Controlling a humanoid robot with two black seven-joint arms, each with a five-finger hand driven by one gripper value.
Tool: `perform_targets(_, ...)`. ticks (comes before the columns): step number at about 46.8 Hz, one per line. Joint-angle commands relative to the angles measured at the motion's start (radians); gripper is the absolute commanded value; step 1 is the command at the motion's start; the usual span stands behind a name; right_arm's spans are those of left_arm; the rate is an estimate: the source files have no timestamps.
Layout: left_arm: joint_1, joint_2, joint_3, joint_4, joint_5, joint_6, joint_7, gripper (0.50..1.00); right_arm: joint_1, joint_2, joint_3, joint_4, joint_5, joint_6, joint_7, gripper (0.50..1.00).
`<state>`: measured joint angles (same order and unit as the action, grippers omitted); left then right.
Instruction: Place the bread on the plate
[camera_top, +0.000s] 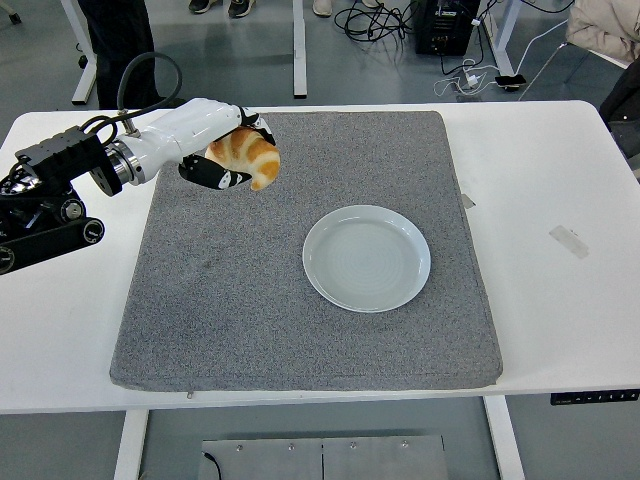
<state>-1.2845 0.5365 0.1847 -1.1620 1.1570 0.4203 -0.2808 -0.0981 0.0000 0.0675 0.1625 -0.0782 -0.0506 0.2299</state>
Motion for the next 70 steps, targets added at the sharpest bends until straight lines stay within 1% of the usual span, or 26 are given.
perform_targets(1,-0.001,-0.030,-0.007,-0.002,0.018,0.000,0.000,0.531,0.000,0.000,0.000,0.000,0.000,0.000,0.000,1.000)
perform_targets(7,0.001,-0.061,-0.008,-0.002,0.047,0.002,0.002,0.531,0.000,0.000,0.000,0.000,0.000,0.000,0.000,1.000)
perform_targets(15,0.007,-0.124,-0.007,-0.002,0.076,0.003,0.002,0.531,0.000,0.000,0.000,0.000,0.000,0.000,0.000,1.000)
perform_targets(28,0.017,-0.190,-0.004,0.007,0.086,0.008,0.003,0.530,0.000,0.000,0.000,0.000,0.000,0.000,-0.001,1.000)
perform_targets(32,0.025,-0.217,-0.001,0.025,0.086,0.011,0.003,0.528,0.001,0.000,0.000,0.000,0.000,0.000,0.000,1.000)
perform_targets(38,0.043,-0.270,0.002,0.088,0.086,0.012,0.002,0.525,0.000,0.000,0.000,0.000,0.000,0.000,0.000,1.000)
perform_targets(49,0.071,-0.328,0.006,0.133,0.086,0.025,0.000,0.524,0.000,0.000,0.000,-0.001,0.000,0.000,0.000,1.000)
perform_targets(64,0.140,-0.414,0.009,0.215,0.112,0.029,0.000,0.522,0.001,0.000,0.000,0.000,0.000,0.000,0.000,1.000)
perform_targets(70,0.154,-0.429,0.025,0.234,0.112,0.040,-0.001,0.522,0.000,0.000,0.000,0.000,0.000,0.000,0.000,1.000)
